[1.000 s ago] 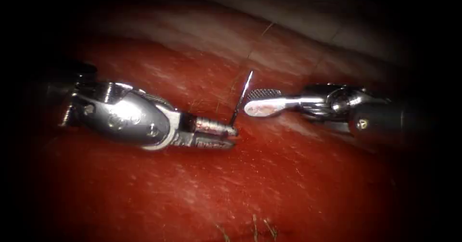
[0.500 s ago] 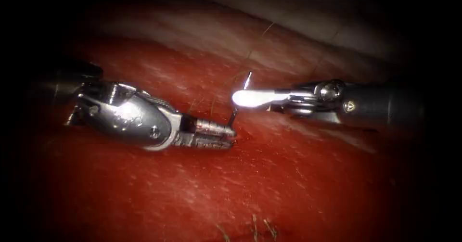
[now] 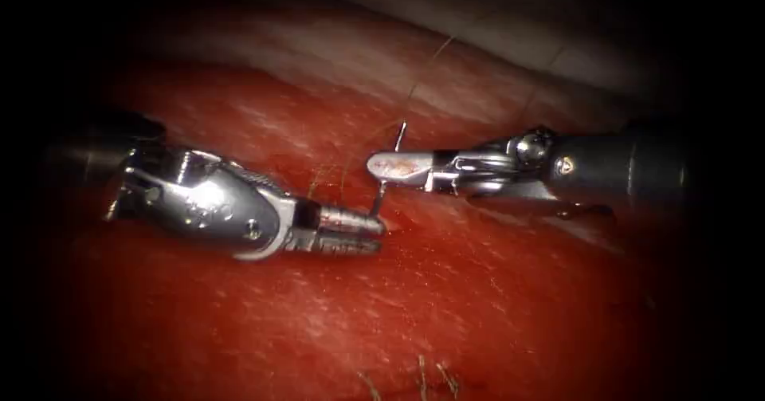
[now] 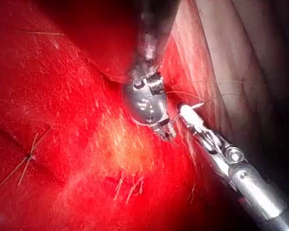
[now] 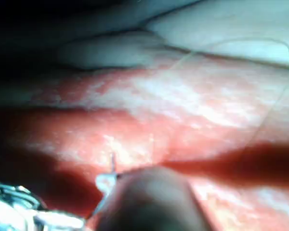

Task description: Wound Closure

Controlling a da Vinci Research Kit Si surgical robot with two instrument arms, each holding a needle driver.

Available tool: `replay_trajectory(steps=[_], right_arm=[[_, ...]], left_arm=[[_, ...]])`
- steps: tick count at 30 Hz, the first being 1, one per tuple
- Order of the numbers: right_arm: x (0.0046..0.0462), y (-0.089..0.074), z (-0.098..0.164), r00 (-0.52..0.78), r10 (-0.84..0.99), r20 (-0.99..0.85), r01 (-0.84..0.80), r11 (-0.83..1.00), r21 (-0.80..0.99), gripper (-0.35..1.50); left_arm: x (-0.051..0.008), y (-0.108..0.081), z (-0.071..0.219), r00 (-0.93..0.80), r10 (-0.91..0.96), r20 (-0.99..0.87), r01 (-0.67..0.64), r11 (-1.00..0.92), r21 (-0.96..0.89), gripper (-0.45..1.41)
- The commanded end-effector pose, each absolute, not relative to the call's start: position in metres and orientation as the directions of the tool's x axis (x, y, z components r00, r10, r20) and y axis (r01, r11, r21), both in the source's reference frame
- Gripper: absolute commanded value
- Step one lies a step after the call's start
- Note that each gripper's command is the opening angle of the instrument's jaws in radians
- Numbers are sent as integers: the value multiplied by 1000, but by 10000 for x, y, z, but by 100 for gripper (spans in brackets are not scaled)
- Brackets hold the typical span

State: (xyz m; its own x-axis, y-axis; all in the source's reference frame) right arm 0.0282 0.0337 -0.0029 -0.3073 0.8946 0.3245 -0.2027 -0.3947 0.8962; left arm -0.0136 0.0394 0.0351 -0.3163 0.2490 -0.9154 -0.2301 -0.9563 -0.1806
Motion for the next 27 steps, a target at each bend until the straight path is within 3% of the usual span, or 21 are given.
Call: replay_trajectory(steps=[1, 3, 6, 15, 18, 21, 24, 26, 27], right_arm=[[289, 343, -28, -307, 898, 314, -202, -384, 901, -35], [286, 344, -27, -311, 901, 302, -206, -374, 904, -35], [280, 347, -27, -332, 911, 247, -225, -330, 917, -35], [264, 354, -26, -355, 933, 65, -325, -188, 927, -35], [262, 354, -27, -359, 931, 58, -329, -185, 926, -35], [262, 355, -32, -312, 946, -87, -367, -35, 930, -35], [262, 358, -38, -214, 928, -307, -421, 196, 886, -35], [262, 357, -40, -166, 908, -385, -431, 285, 856, -35], [262, 356, -41, -137, 890, -434, -436, 339, 833, -35]], left_arm=[[-144, 394, 357, -297, 339, -893, -273, -926, -261, 76], [-145, 398, 355, -271, 448, -852, -325, -876, -357, 78], [-138, 384, 351, -216, 553, -805, -150, -833, -533, 79], [-112, 340, 341, -380, 542, -749, 82, -787, -611, 79], [-108, 335, 341, -399, 539, -742, 107, -776, -621, 79], [-97, 343, 344, -444, 535, -719, 84, -774, -628, 78], [-96, 361, 359, -504, 527, -685, 27, -783, -622, 31], [-96, 370, 369, -524, 519, -675, 22, -784, -620, -20], [-96, 378, 378, -547, 511, -663, 18, -785, -619, -35]])
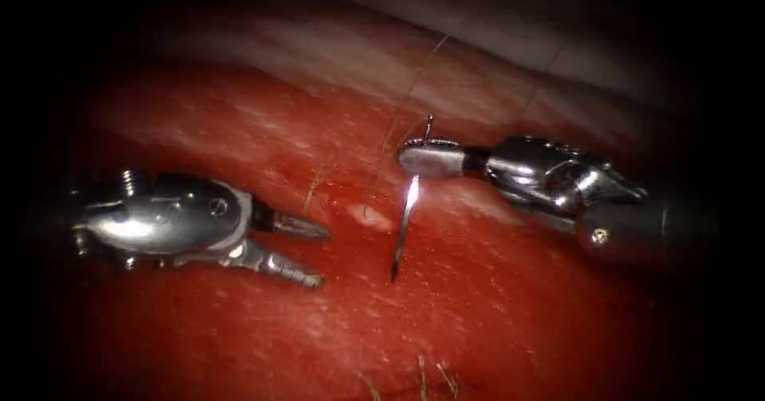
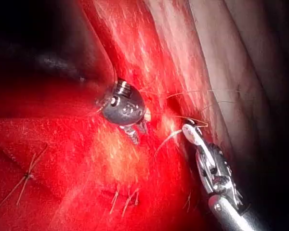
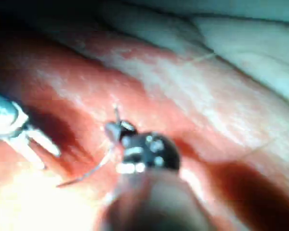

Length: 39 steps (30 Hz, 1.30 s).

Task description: Wound Closure

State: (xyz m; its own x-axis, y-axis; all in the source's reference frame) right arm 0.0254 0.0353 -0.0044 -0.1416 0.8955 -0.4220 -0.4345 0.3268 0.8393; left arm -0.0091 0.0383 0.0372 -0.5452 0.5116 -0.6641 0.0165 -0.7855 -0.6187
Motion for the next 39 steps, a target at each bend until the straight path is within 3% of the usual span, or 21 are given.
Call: replay_trajectory(steps=[1, 21, 33, 39], right_arm=[[263, 355, -41, -128, 882, -454, -439, 360, 823, -35], [273, 361, -53, -49, 774, -632, -483, 535, 693, -35], [277, 360, -54, -24, 744, -667, -489, 573, 657, -35], [276, 368, -43, -6, 678, -735, -498, 635, 591, -35]], left_arm=[[-97, 382, 383, -569, 502, -652, 14, -786, -618, -35], [-158, 402, 477, -840, 416, -348, -107, -756, -646, -35], [-161, 407, 521, -900, 338, -273, -52, -708, -705, -35], [-175, 406, 527, -924, 316, -216, -5, -573, -819, -35]])
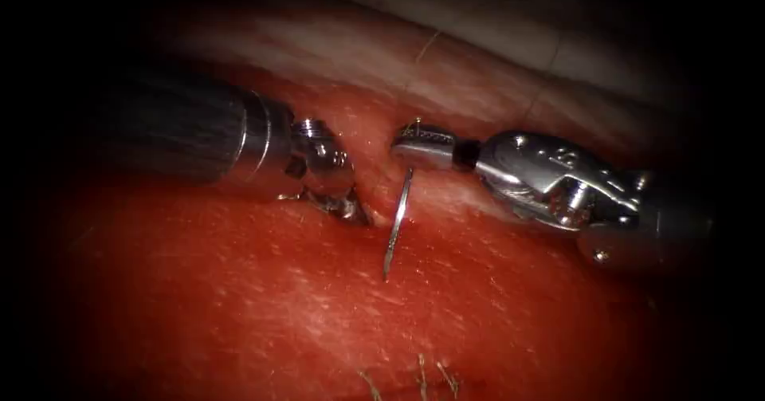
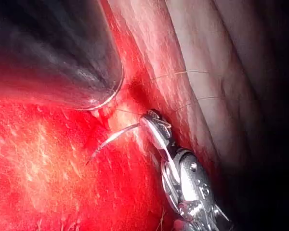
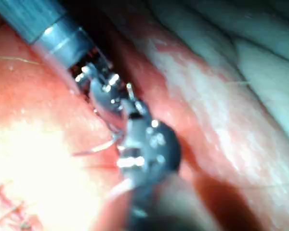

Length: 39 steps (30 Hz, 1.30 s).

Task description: Wound Closure

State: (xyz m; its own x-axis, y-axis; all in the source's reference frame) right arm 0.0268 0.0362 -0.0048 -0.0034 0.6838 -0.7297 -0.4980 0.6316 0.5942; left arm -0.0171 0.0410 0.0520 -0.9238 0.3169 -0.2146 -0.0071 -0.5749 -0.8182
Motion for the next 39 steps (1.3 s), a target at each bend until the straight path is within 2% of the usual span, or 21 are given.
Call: replay_trajectory(steps=[1, 2, 3, 7, 11, 22, 39], right_arm=[[276, 372, -40, 7, 644, -765, -513, 659, 550, -35], [277, 374, -39, 20, 629, -777, -523, 669, 528, -35], [277, 377, -36, 33, 612, -790, -535, 678, 503, -35], [282, 375, -29, 59, 575, -816, -569, 691, 446, -35], [287, 376, -23, 89, 540, -837, -588, 707, 393, -35], [311, 361, 10, 179, 474, -862, -594, 750, 289, -35], [313, 346, 18, 330, 328, -885, -523, 844, 118, -35]], left_arm=[[-177, 401, 532, -932, 294, -211, 13, -557, -830, -35], [-177, 398, 534, -936, 285, -207, 18, -550, -835, -35], [-179, 392, 539, -942, 271, -198, 21, -541, -841, -13], [-175, 372, 549, -948, 256, -187, 39, -492, -870, 15], [-166, 367, 541, -946, 256, -199, 63, -459, -886, 23], [-170, 383, 509, -922, 282, -264, 120, -439, -890, 26], [-156, 378, 471, -908, 296, -297, 132, -470, -873, 27]])
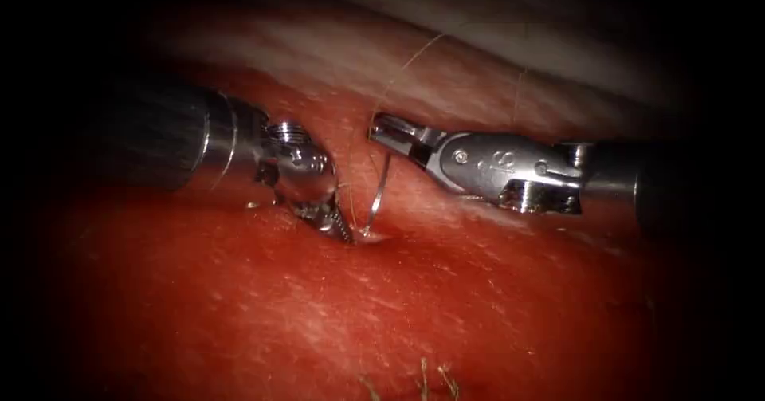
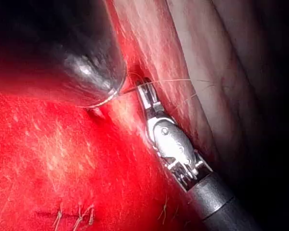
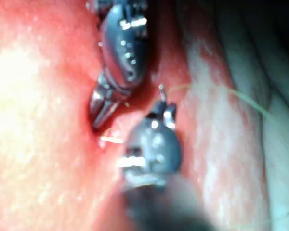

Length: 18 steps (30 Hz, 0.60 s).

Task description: Wound Closure

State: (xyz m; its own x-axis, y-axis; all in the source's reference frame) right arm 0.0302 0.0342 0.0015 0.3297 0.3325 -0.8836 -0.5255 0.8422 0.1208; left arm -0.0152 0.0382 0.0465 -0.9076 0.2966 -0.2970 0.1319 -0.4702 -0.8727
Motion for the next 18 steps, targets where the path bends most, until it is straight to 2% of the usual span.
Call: replay_trajectory(steps=[1, 18], right_arm=[[314, 344, 19, 343, 320, -883, -517, 849, 107, -35], [324, 327, 20, 377, 310, -873, -461, 880, 114, -35]], left_arm=[[-156, 376, 466, -907, 297, -300, 134, -472, -872, 27], [-174, 352, 400, -879, 354, -321, 91, -536, -839, 19]])
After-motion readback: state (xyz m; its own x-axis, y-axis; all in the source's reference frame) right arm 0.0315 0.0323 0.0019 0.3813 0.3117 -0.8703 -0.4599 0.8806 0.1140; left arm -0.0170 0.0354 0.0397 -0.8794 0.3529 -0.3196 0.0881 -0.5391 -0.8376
